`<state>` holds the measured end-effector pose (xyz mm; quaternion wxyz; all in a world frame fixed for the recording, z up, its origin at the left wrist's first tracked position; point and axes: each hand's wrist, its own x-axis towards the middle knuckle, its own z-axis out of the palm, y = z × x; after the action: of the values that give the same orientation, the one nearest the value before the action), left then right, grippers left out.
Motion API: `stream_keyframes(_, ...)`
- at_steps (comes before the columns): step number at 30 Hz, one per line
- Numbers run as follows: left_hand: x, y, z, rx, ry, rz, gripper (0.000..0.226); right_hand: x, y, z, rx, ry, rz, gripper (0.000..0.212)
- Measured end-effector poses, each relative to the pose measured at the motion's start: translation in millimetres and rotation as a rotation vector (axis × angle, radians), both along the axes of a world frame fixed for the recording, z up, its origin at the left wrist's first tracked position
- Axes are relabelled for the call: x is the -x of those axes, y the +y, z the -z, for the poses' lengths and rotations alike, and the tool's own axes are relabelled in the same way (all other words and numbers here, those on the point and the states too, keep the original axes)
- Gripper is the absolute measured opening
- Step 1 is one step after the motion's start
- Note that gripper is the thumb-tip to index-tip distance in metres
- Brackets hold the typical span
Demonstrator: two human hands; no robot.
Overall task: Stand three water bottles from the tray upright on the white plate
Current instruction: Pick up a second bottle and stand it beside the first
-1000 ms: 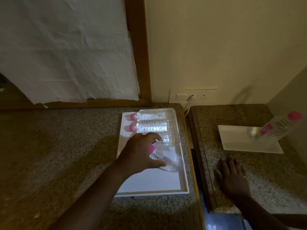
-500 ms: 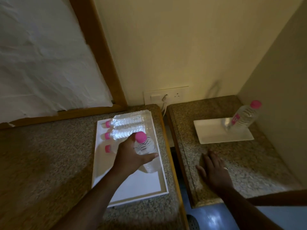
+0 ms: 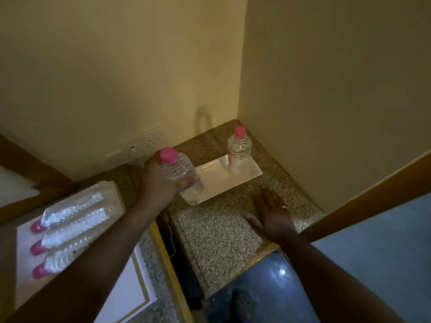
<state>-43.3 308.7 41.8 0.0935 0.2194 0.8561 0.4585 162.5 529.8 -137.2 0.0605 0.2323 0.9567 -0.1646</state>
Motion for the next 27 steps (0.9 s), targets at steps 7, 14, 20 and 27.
stream_keyframes(7, 8, 92, 35, 0.054, 0.011, 0.112, 0.056, -3, 15, 10, -0.012, 0.096, -0.002, 0.081)
stream_keyframes(14, 19, 116, 58, 0.104, 0.022, 0.161, 0.064, -1, 18, 13, -0.04, 0.105, -0.011, 0.083)
stream_keyframes(20, 20, 121, 62, 0.095, 0.002, 0.167, 0.068, -2, 19, 17, -0.047, 0.104, -0.021, 0.084)
stream_keyframes(27, 18, 99, 61, 0.045, -0.02, 0.182, 0.1, 0, 19, 20, -0.055, 0.095, -0.016, 0.085)
